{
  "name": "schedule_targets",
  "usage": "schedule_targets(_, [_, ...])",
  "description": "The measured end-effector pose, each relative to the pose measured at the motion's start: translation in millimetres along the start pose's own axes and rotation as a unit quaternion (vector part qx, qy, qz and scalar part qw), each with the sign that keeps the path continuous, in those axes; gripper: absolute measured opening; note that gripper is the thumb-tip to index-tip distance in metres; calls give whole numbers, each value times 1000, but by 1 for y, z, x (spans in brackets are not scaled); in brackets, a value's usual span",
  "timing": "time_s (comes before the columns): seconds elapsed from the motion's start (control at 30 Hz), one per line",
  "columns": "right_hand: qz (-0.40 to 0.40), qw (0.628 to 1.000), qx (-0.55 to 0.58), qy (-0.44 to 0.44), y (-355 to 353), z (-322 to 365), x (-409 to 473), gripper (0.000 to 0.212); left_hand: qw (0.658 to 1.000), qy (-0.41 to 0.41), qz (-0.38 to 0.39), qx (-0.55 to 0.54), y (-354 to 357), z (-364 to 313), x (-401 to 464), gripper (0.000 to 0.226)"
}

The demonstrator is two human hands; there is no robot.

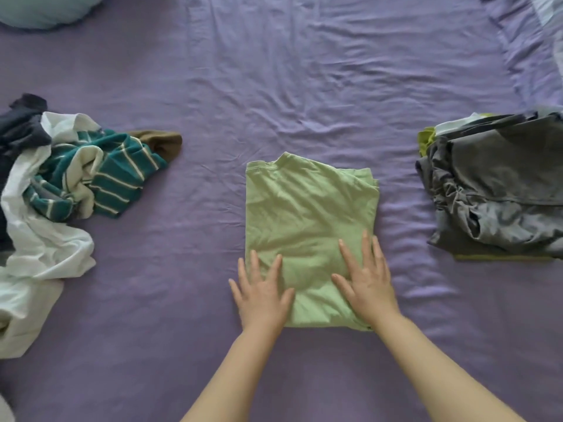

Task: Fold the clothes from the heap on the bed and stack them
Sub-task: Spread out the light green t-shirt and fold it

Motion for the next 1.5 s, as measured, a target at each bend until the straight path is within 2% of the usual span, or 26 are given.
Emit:
schedule_targets(0.1, [-49,994,61,73,3,-6,-41,77,983,-57,-53,-164,-15,24,-12,77])
schedule_targets(0.17, [-66,982,140,104,8,-9,-59,73,938,-92,-52,-329,-15,40,-17,71])
schedule_targets(0.23, [-67,958,253,116,13,-11,-68,70,893,-121,-12,-434,-5,51,-24,50])
schedule_targets(0.33, [-81,912,381,128,6,-14,-78,67,848,-138,45,-510,7,58,-36,15])
schedule_targets(0.43, [-86,867,475,122,-6,-5,-88,65,816,-142,68,-556,11,60,-48,15])
schedule_targets(0.53, [-102,820,547,136,-13,-2,-104,65,767,-139,101,-619,9,57,-66,16])
schedule_targets(0.6, [-114,778,596,166,-10,-6,-122,65,771,-127,98,-616,2,64,-80,18])
schedule_targets(0.73, [-114,675,684,251,15,-15,-171,61,814,-147,64,-559,-3,92,-120,23])
schedule_targets(0.83, [-104,648,697,291,35,-16,-210,56,807,-184,74,-556,15,106,-160,39])
schedule_targets(0.9, [-108,640,690,320,43,-22,-234,57,793,-211,96,-564,30,113,-185,57])
schedule_targets(1.0, [-125,673,645,340,38,-31,-248,57,750,-238,111,-607,40,117,-204,77])
schedule_targets(1.07, [-140,688,640,314,21,-28,-240,53,694,-259,98,-665,32,116,-202,67])
schedule_targets(1.2, [-147,708,644,250,-23,-11,-188,25,548,-244,138,-788,-2,80,-164,21])
schedule_targets(1.27, [-127,701,655,253,-31,-8,-151,9,489,-248,148,-823,-17,66,-132,12])
schedule_targets(1.3, [-118,695,660,260,-32,-7,-133,8,467,-250,150,-835,-24,60,-115,12])
schedule_targets(1.37, [-114,694,659,265,-35,-8,-98,16,451,-249,150,-844,-35,50,-83,12])
schedule_targets(1.5, [-106,699,648,283,-26,-18,-50,19,472,-246,160,-831,-37,39,-34,15])
Point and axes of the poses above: each hand's wrist, its own x-axis towards the middle knuckle, its own y-axis out of the palm, z = x × y, the point moved 10 cm from there along x, towards the middle knuckle, and after that the axes turned 3 degrees about z, right-handed, at the moved point
